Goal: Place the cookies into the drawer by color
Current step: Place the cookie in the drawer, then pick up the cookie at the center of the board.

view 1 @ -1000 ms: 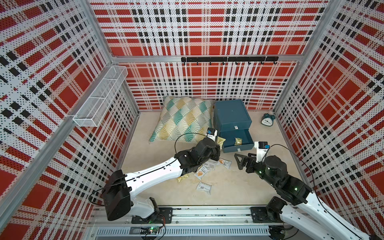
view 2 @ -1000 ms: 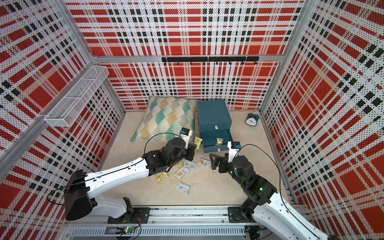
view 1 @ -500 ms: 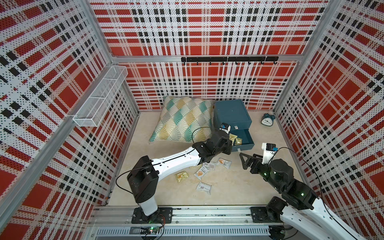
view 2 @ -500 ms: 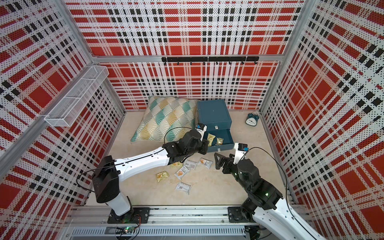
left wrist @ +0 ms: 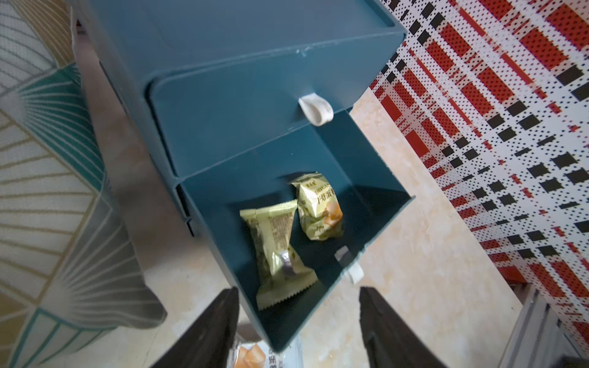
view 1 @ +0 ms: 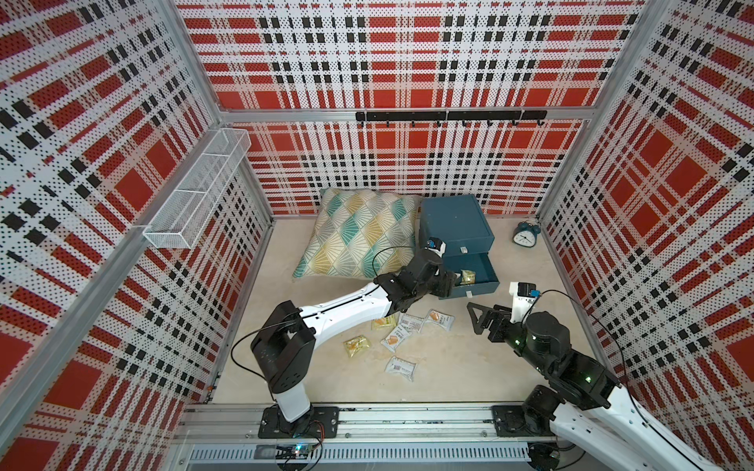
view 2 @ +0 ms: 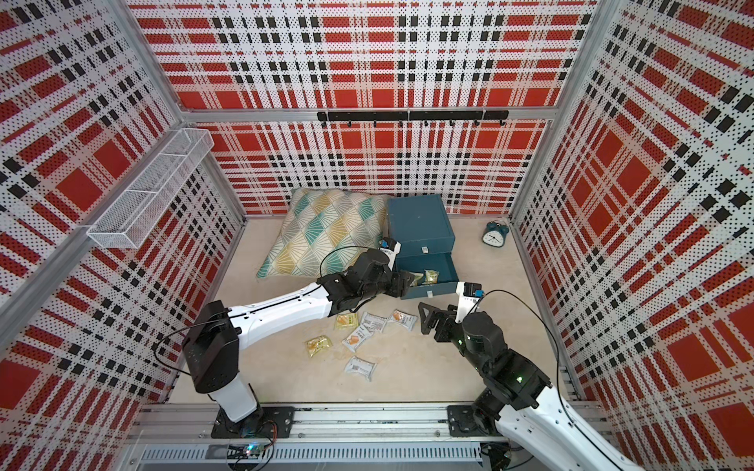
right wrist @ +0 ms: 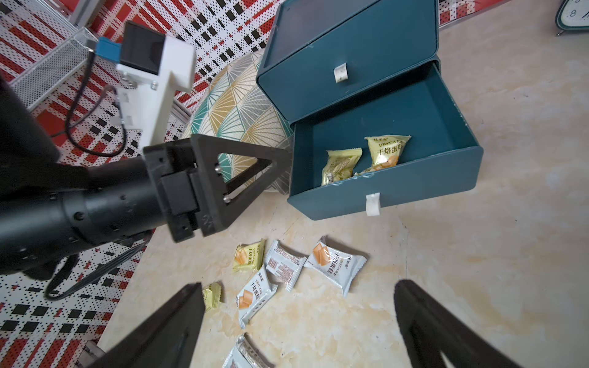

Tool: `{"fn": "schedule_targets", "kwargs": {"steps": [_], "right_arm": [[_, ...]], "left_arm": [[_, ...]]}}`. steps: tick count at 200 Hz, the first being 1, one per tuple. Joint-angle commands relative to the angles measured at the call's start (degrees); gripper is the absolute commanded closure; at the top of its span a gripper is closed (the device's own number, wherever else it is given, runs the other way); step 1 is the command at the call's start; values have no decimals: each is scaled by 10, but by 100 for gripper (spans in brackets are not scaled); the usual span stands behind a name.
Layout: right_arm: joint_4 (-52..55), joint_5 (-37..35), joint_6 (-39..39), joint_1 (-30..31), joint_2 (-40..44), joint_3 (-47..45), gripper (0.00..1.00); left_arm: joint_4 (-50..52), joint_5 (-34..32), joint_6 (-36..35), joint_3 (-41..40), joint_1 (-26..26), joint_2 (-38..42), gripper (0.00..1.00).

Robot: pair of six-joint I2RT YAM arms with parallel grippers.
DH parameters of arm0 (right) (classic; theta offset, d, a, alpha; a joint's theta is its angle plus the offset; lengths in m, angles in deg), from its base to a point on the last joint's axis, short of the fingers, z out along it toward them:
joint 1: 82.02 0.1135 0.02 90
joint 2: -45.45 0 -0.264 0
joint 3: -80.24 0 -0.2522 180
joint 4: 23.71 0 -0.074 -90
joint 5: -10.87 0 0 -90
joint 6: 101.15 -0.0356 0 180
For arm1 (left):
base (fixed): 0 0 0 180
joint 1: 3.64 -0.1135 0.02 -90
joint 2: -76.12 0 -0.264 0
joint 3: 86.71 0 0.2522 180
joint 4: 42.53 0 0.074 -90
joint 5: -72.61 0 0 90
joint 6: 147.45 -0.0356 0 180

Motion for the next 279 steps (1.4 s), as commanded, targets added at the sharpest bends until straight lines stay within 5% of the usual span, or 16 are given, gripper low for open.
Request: {"fn": "schedule_targets", "kwargs": {"steps": [1, 48, 71, 137, 171, 279], "right_arm": [[-14, 12, -3, 3, -17, -6, 0], [-50, 48, 11, 2, -39, -15, 0], [-81, 109, 46, 2, -45, -23, 0], [-168, 225, 65, 5, -106, -39, 16], [-185, 214, 72, 25, -166, -26, 25], [-199, 117, 134, 112, -473, 115, 27]], "left_arm": [[-27, 3, 8, -43, 1, 72, 28], [-38, -12, 30, -148, -2, 196, 15], [-38, -17, 41, -195, -3, 261, 0], [2, -29, 76, -302, -8, 423, 1], [18, -32, 103, -367, -18, 496, 1], [48, -52, 154, -455, -42, 630, 1]]}}
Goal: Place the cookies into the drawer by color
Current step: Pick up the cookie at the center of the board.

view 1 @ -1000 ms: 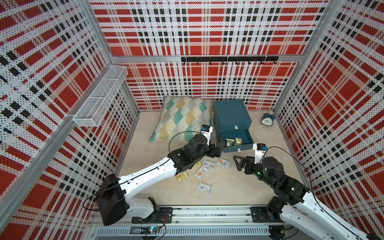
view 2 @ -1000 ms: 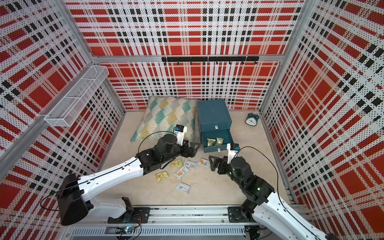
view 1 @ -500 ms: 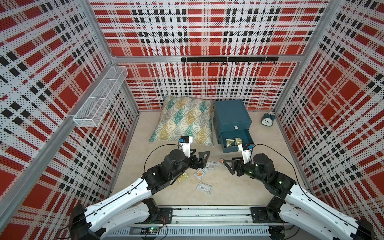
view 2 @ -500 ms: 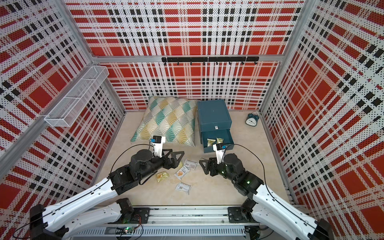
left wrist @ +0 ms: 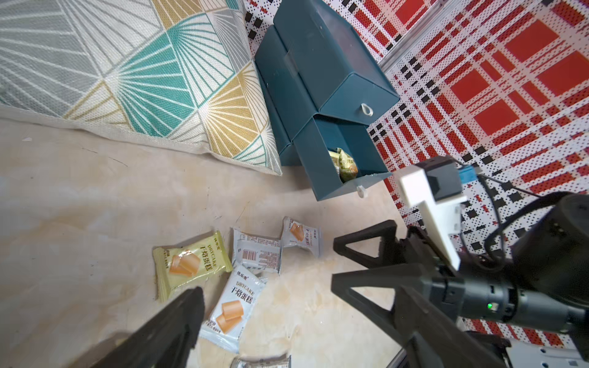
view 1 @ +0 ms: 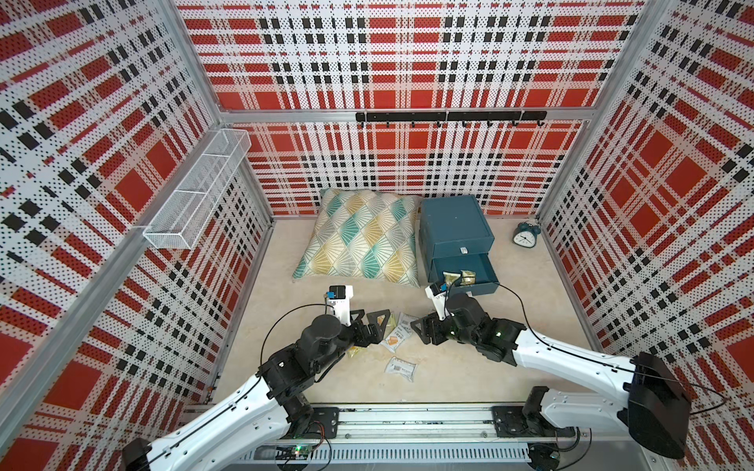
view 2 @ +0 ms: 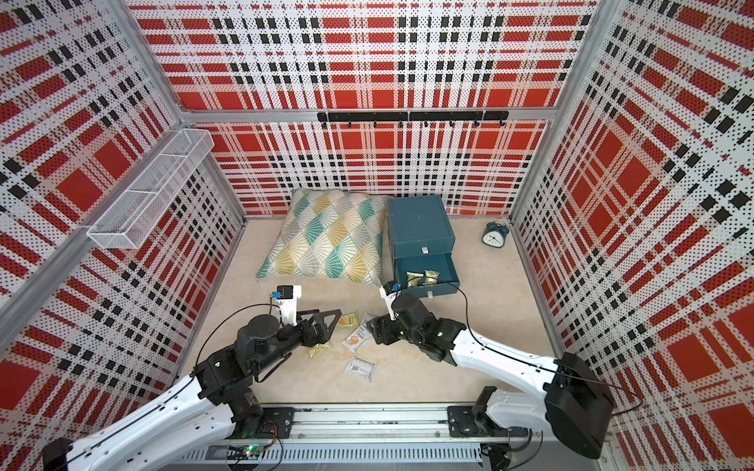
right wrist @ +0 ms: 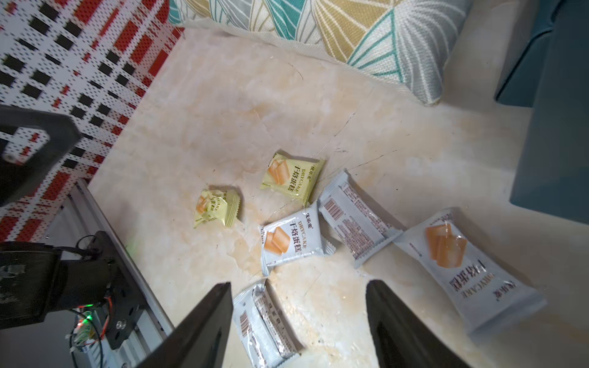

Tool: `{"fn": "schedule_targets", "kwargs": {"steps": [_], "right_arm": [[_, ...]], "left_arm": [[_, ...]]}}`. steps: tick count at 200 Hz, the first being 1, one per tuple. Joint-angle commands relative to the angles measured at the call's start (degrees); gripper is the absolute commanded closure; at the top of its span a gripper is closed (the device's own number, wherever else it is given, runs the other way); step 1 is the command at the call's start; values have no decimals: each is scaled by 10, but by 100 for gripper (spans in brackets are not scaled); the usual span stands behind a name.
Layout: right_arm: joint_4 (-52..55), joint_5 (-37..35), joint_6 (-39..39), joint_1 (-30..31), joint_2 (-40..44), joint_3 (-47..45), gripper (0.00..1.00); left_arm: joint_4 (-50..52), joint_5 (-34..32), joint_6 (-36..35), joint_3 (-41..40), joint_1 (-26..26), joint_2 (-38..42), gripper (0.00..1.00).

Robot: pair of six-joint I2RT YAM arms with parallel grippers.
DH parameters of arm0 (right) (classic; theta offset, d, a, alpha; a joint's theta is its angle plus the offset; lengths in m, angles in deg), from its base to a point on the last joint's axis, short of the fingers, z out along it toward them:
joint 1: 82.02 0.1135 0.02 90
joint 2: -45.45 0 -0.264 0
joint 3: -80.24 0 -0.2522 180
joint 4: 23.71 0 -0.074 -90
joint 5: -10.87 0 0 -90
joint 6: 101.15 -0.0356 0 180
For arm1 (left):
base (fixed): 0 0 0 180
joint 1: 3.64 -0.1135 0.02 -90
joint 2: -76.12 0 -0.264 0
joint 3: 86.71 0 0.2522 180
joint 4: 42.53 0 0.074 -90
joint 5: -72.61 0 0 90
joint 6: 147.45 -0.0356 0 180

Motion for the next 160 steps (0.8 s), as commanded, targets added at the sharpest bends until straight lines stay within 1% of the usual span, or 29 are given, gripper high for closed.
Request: {"fn": "schedule_targets", "kwargs": {"steps": [1, 36, 40, 88, 160], "right_arm": [[-12, -28, 28, 7, -51, 35, 27], [-14, -32, 37, 8, -144, 96, 27], [-8, -30, 51, 8, -157, 105, 26], [15, -28, 93, 8, -259, 187, 24], [48, 35, 140, 10, -383, 303, 23]], "left_arm": [[8, -12, 8, -8, -6, 15, 1], [3, -14, 11, -12, -8, 24, 1], [2, -14, 11, -12, -8, 23, 1], [3, -19, 12, -21, -9, 24, 1], [1, -20, 13, -41, -23, 35, 1]]}}
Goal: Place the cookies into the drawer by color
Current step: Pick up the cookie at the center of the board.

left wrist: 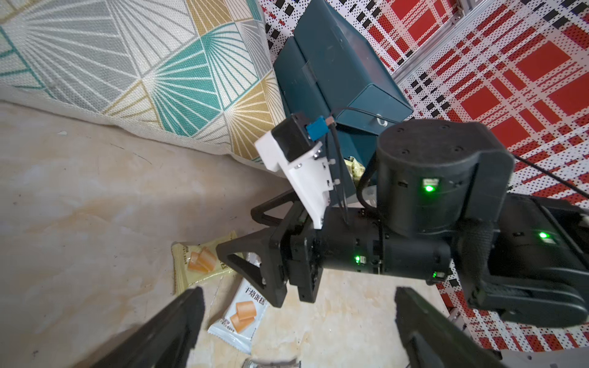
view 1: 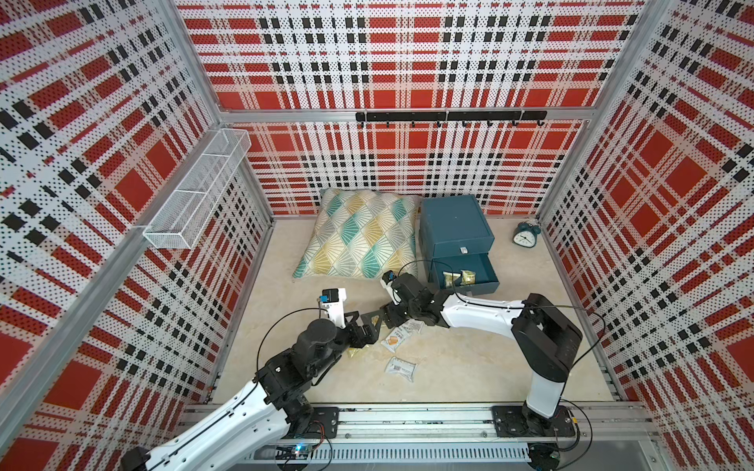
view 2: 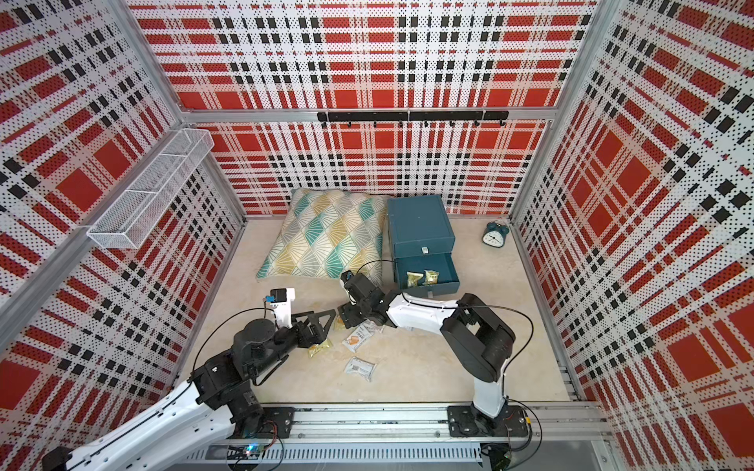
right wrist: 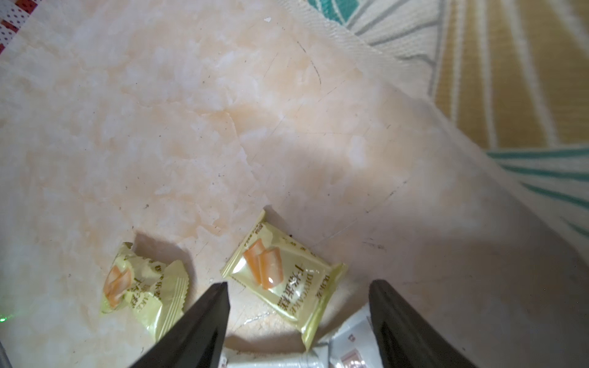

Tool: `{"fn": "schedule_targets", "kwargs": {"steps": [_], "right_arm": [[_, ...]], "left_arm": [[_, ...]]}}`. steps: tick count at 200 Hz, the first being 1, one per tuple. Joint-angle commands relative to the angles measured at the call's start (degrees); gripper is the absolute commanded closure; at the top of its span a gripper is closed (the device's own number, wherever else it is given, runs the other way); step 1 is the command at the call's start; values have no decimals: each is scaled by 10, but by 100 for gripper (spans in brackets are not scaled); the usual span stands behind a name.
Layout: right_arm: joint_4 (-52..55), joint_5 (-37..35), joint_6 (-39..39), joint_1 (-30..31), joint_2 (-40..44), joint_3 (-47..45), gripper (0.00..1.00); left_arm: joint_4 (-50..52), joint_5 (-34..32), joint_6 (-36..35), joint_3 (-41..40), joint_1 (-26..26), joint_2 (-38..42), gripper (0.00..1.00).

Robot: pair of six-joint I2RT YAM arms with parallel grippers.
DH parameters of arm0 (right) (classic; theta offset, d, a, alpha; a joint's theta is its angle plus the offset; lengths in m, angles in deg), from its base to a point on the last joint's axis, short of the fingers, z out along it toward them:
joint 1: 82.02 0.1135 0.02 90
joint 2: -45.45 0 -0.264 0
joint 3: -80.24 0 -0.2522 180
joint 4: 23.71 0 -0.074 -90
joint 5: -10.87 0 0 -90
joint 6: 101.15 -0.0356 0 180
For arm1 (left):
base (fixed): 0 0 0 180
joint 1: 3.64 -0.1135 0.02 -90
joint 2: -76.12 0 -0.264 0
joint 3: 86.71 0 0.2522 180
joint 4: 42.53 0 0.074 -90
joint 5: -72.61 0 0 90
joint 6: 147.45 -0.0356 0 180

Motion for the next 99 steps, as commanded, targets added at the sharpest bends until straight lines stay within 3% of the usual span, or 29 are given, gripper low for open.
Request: {"fn": "schedule_targets", "kwargs": {"steps": [1, 47, 99], "right_arm": [[22, 28, 25, 6, -33, 35, 23], [41, 53, 36, 14, -73, 67, 20], [52, 39, 35, 36, -61, 38, 22]], "left_arm": [[0, -5, 3, -11, -8, 6, 1], [-4, 3, 0, -12, -17, 3, 1], [-10, 18, -6, -8, -23, -12, 1]]}}
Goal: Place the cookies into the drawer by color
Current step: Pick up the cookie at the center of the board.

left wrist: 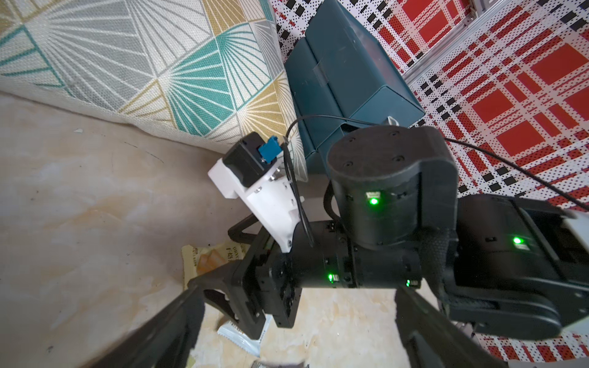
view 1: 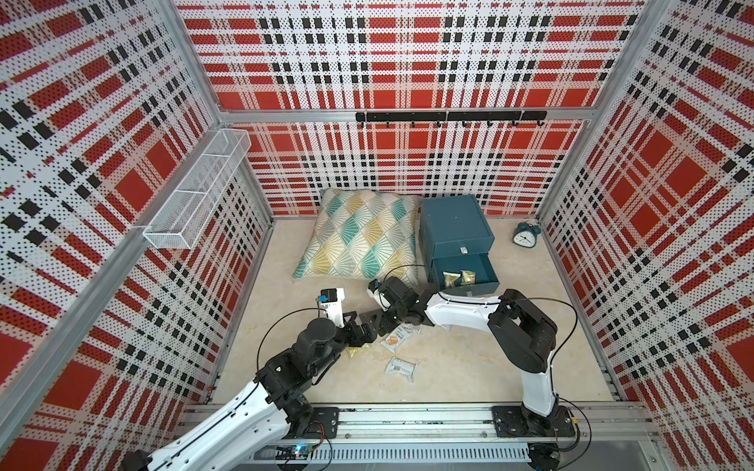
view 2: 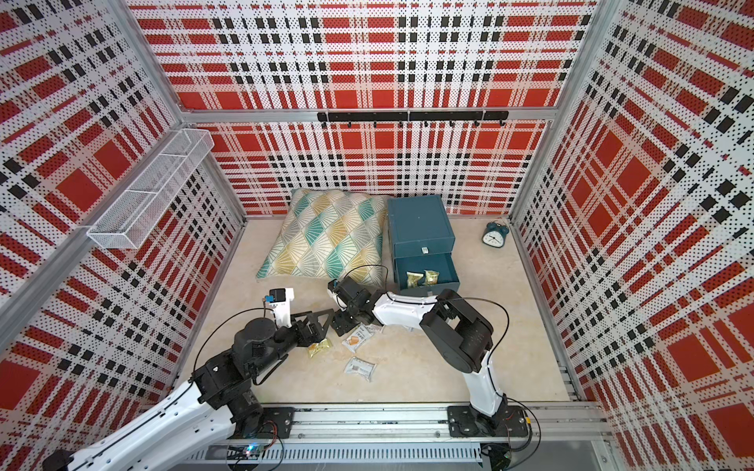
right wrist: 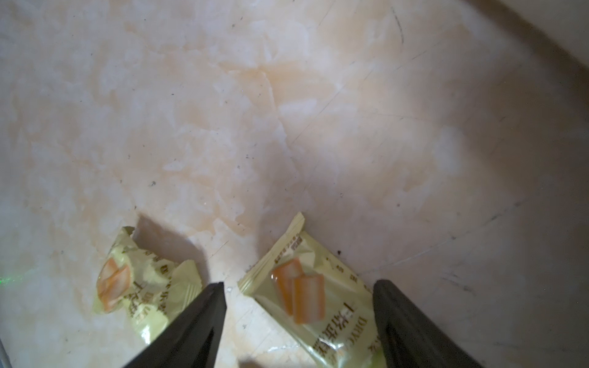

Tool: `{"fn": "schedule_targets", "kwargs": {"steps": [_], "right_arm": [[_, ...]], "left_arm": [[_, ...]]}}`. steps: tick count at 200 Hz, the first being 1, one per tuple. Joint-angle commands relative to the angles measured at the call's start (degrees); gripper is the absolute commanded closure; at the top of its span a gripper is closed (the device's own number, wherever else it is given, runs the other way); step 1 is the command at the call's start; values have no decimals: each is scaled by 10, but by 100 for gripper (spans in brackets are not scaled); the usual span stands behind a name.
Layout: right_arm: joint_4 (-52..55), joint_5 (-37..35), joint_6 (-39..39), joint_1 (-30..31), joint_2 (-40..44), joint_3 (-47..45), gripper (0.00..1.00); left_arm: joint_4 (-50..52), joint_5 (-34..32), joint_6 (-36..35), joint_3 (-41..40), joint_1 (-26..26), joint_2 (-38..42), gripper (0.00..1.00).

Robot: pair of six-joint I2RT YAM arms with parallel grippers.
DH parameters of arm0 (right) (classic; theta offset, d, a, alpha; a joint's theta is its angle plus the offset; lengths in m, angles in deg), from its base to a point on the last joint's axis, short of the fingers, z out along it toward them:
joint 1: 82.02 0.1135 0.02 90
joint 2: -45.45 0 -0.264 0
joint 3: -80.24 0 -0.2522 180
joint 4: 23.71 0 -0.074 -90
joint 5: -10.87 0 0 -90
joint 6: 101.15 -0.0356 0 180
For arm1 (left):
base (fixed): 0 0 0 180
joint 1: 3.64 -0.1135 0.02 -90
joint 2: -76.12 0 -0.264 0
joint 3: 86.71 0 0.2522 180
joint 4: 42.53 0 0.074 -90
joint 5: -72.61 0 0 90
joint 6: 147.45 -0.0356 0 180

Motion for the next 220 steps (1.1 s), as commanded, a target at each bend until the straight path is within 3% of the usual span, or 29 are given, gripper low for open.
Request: {"fn": "schedule_targets", "kwargs": {"steps": [1, 79, 97, 126, 151, 184, 220], "right_arm": [[17, -8, 3, 14, 6, -16, 22], [42, -113, -23, 58, 39, -55, 31], [42, -129, -30, 59, 45, -56, 29], [30, -136, -33, 59, 53, -60, 16], [30, -143, -34, 59, 42, -51, 15], [34, -149, -44, 57, 18, -37, 22], [38, -156, -57, 56, 6, -28, 34]], "left_arm": [[-8, 10, -5, -2, -5, -4, 1], [15, 50, 17, 3, -5, 35, 1], [22, 64, 30, -1, -5, 53, 1], [31, 87, 46, -5, -5, 92, 1], [49, 109, 64, -1, -3, 103, 1], [112, 108, 75, 30, 3, 100, 1], [229, 51, 62, 93, 10, 98, 1]]}}
